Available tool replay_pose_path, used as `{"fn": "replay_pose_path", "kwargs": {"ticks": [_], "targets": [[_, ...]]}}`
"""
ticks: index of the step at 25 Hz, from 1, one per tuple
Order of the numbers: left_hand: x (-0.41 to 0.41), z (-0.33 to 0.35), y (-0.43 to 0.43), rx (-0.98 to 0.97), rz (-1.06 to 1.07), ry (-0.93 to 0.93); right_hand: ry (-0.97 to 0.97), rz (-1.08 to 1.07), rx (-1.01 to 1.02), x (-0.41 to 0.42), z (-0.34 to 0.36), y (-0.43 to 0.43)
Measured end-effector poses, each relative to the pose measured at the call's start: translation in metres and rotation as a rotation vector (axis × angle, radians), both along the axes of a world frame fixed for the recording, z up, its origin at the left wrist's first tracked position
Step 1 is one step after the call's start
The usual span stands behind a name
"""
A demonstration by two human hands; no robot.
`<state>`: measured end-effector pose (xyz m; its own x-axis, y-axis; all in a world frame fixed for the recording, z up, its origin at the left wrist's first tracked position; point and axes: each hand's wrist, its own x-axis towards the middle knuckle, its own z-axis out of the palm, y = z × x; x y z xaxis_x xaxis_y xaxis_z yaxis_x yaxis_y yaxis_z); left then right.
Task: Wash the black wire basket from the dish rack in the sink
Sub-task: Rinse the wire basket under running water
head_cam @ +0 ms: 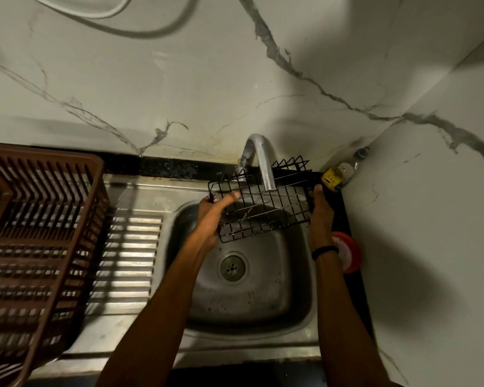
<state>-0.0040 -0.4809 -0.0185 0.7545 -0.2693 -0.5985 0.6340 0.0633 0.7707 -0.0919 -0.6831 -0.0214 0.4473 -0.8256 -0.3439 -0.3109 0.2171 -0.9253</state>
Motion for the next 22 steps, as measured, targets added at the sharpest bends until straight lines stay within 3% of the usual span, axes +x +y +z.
{"fn": "replay_pose_path", "kwargs": {"ticks": [5,10,14,19,22], "targets": [[-0.013,0.004,0.024,0.12,0.086,-0.03,0.235,0.184,-0.33,0.011,-0.014,0.026],[-0.029,0.019,0.038,0.278,0.207,-0.154,0.217,0.225,-0.41,0.021,-0.026,0.06],[-0.039,0.026,0.03,0.419,0.24,-0.246,0.406,0.334,-0.488,0.033,-0.014,0.074],[-0.046,0.022,0.022,0.328,0.326,-0.185,0.321,0.572,-0.59,0.024,0.005,0.132],[-0.057,0.017,0.019,0.308,0.342,-0.194,0.548,0.495,-0.598,0.045,0.0,0.098]]}}
